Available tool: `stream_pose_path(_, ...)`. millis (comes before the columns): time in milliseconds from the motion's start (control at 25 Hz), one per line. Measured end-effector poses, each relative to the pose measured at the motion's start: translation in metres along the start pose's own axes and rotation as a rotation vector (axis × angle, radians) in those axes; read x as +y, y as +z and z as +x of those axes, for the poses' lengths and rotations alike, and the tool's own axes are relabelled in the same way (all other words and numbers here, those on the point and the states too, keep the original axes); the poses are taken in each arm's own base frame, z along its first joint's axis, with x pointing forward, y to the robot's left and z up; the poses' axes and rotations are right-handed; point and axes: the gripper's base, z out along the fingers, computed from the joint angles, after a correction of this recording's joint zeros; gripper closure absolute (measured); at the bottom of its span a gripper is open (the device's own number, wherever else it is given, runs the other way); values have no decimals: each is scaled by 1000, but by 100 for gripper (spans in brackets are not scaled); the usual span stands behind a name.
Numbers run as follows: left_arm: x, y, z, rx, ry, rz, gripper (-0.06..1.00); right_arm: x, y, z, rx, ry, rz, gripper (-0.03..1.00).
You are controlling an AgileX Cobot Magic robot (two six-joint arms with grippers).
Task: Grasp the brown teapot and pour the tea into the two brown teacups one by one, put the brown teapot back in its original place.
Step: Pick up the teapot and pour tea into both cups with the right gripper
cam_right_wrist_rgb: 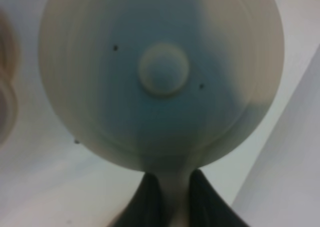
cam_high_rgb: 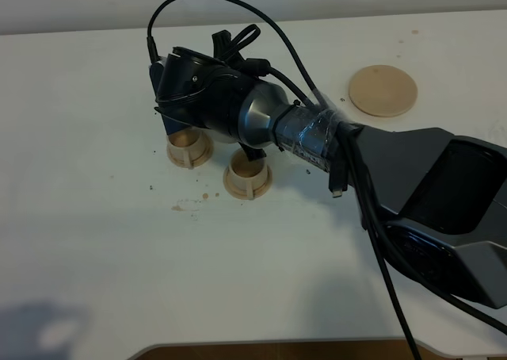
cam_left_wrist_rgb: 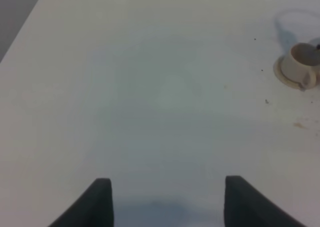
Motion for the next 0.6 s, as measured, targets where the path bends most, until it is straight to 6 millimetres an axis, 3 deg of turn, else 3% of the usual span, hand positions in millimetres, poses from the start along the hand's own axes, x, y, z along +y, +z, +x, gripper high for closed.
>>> stream_pose_path(600,0,0,0,0,0,0,45,-2,-11,-7,49,-73,103,85)
